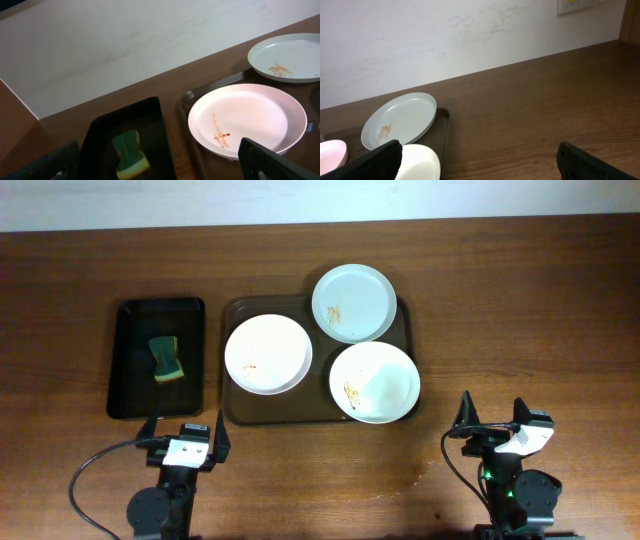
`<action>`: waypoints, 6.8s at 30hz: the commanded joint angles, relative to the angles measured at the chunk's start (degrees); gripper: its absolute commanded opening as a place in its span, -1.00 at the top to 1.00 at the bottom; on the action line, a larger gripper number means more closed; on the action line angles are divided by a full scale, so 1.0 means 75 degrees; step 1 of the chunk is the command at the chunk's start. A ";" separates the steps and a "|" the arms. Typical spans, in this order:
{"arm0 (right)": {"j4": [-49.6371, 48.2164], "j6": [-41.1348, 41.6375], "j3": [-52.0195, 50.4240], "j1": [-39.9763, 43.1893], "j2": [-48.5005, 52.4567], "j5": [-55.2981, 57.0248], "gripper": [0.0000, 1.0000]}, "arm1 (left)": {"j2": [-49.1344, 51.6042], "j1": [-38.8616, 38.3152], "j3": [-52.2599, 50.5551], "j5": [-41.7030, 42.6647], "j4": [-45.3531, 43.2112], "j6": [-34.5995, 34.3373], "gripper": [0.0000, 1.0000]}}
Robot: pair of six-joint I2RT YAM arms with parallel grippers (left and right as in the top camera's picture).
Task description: Clean dirty plates on tray and stack at the side
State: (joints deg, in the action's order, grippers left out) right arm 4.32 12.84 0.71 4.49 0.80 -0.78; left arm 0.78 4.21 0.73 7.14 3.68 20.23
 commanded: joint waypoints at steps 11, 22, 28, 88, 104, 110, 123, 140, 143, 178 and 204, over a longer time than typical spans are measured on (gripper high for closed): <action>-0.0006 -0.0055 -0.0052 -0.0047 -0.0064 -0.0012 -0.96 | -0.0055 0.0026 -0.0029 0.0090 0.0029 0.0114 -0.98; 0.0495 -0.0085 0.1550 -0.0047 0.0204 -0.1670 -0.97 | -0.0035 0.0026 0.0487 0.0740 -0.1358 -0.1751 -0.98; 0.0866 -0.0082 0.3794 -0.0047 0.2052 -0.1772 -0.97 | 0.0799 0.0026 0.1880 0.0682 -0.1349 -0.1751 -0.98; 0.4680 0.3351 1.3091 -0.5397 1.7331 0.0344 0.92 | 1.5725 0.0804 1.2050 -0.1612 0.6458 -0.4007 -0.17; 0.4567 0.3351 1.3103 -0.5397 1.7331 0.0332 0.91 | 1.6238 0.0734 1.2767 -0.0761 0.6735 -0.3051 0.98; 0.4328 0.3008 1.3149 -0.5088 1.7328 -0.0927 0.91 | 1.5393 0.0210 1.3729 0.1545 0.7659 -0.2017 0.98; 0.4482 0.3008 1.3135 -0.4788 1.7331 -0.1078 0.91 | 1.5451 -0.1230 0.9914 0.1201 0.4013 -0.2270 0.99; 0.4366 0.3008 1.3135 -0.4794 1.7331 -0.1075 0.91 | 1.6180 -0.1641 0.9710 -0.0361 0.2882 -0.3212 0.98; 0.4374 0.3008 1.3135 -0.4797 1.7331 -0.1096 0.91 | 1.6180 -0.1638 0.9737 0.1250 0.4164 -0.3147 0.98; 0.4398 0.3008 1.3129 -0.4797 1.7331 -0.1224 0.91 | 1.6180 -0.1087 1.0016 0.0157 0.4680 -0.4998 0.99; 0.6178 0.1309 1.4204 -0.4191 1.5277 -0.0213 0.91 | 1.6180 0.0306 1.3881 0.1769 0.7402 -0.3512 0.99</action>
State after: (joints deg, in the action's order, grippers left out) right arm 47.70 27.03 104.14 -28.56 124.29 -12.73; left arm 122.37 6.79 103.90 24.64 59.29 -7.27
